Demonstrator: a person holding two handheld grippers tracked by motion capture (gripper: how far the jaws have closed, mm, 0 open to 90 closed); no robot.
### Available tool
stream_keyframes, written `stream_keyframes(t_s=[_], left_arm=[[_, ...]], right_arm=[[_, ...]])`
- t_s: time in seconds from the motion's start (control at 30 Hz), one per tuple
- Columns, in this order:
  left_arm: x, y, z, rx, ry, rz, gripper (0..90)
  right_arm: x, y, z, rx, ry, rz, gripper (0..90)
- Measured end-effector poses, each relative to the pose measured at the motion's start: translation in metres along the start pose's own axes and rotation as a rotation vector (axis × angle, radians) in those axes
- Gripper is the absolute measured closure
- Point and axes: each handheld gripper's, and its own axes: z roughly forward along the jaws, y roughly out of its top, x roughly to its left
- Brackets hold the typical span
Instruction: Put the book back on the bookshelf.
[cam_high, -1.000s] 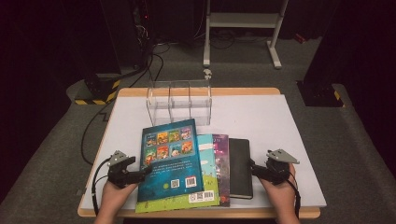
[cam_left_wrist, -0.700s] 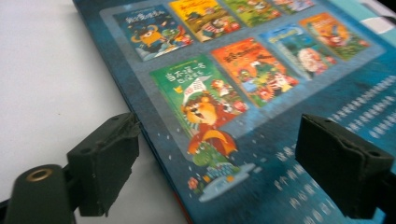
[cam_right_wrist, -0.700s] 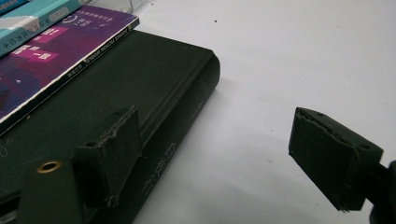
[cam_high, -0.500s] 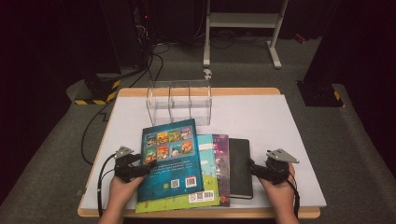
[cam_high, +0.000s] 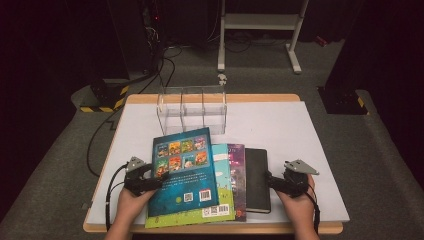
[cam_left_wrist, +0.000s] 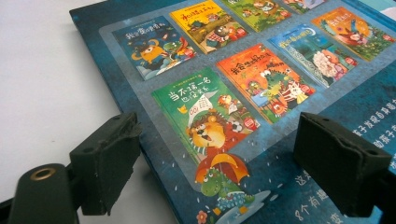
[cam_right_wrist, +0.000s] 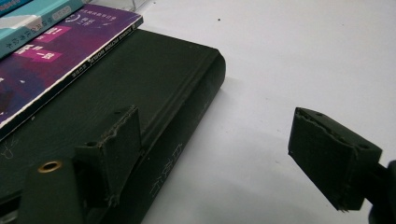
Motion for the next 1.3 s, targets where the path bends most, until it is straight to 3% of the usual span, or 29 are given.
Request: stream_keyframes(t_s=[0.37, 0.83, 1.0, 1.03, 1.07, 1.1, 1.17, 1.3], left_arm=[[-0.020, 0.000, 0.001, 0.001, -0.057, 0.044, 14.8], [-0.031, 0.000, 0.001, 0.004, -0.066, 0.085, 15.0], [-0.040, 0.002, 0.000, 0.010, -0.070, 0.114, 15.5], [-0.040, 0.002, 0.000, 0.010, -0.070, 0.114, 20.2], [-0.047, 0.003, 0.000, 0.001, -0.121, 0.161, 25.3], [-0.051, 0.004, 0.000, 0.006, -0.124, 0.165, 25.7], [-0.055, 0.006, 0.002, 0.011, -0.113, 0.166, 21.4], [-0.052, 0.006, 0.001, 0.022, -0.091, 0.138, 17.2]], right_arm=[[0.001, 0.000, 0.000, 0.000, 0.001, 0.000, 17.2], [0.002, 0.000, -0.001, -0.007, -0.003, -0.011, 17.1], [0.003, 0.004, -0.006, -0.037, 0.014, 0.011, 16.2], [0.003, 0.004, -0.006, -0.037, 0.014, 0.011, 16.2], [0.004, 0.005, -0.008, -0.052, 0.015, 0.019, 15.4], [0.005, 0.006, -0.008, -0.048, 0.023, 0.024, 15.0], [0.008, 0.008, -0.010, -0.042, 0.031, 0.013, 15.1], [0.015, 0.010, -0.013, -0.040, 0.040, -0.018, 14.9]])
